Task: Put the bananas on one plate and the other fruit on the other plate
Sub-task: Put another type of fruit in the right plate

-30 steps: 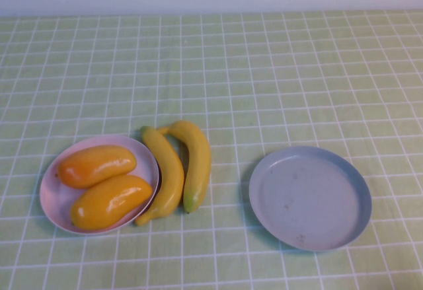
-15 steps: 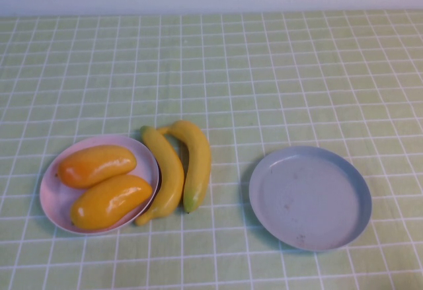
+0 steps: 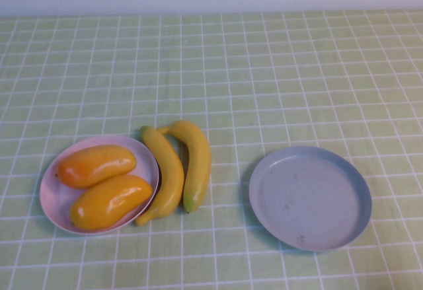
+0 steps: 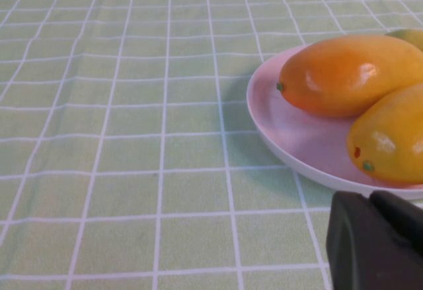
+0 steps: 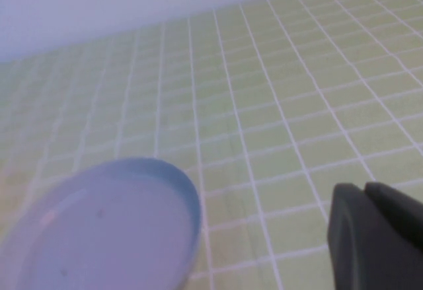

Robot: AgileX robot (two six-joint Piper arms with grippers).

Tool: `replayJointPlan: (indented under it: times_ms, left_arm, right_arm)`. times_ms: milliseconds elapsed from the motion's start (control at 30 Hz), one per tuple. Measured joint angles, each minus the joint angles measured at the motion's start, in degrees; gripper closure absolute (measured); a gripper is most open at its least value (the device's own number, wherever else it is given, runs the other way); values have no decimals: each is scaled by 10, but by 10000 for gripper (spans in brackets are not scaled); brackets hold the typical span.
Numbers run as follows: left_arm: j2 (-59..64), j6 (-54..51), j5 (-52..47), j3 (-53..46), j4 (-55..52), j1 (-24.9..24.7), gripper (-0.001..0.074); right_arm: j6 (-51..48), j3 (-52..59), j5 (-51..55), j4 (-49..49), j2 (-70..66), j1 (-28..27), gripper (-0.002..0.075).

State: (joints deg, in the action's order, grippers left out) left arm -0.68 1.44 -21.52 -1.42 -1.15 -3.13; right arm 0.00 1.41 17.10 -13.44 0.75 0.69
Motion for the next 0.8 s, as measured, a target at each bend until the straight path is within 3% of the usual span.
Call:
replayJointPlan:
  times_ms: [200, 367, 567, 800]
  left_arm:
    - [0, 0, 0, 0, 0, 0, 735]
    - [0, 0, 0, 0, 0, 0, 735]
    - [0, 0, 0, 0, 0, 0, 735]
    - [0, 0, 0, 0, 0, 0, 735]
  right_arm:
    - [0, 0, -76, -207, 0, 0, 741]
    - [0, 0, -95, -263, 0, 0, 741]
    - [0, -65, 19, -277, -16, 0, 741]
    - [0, -226, 227, -197, -191, 0, 741]
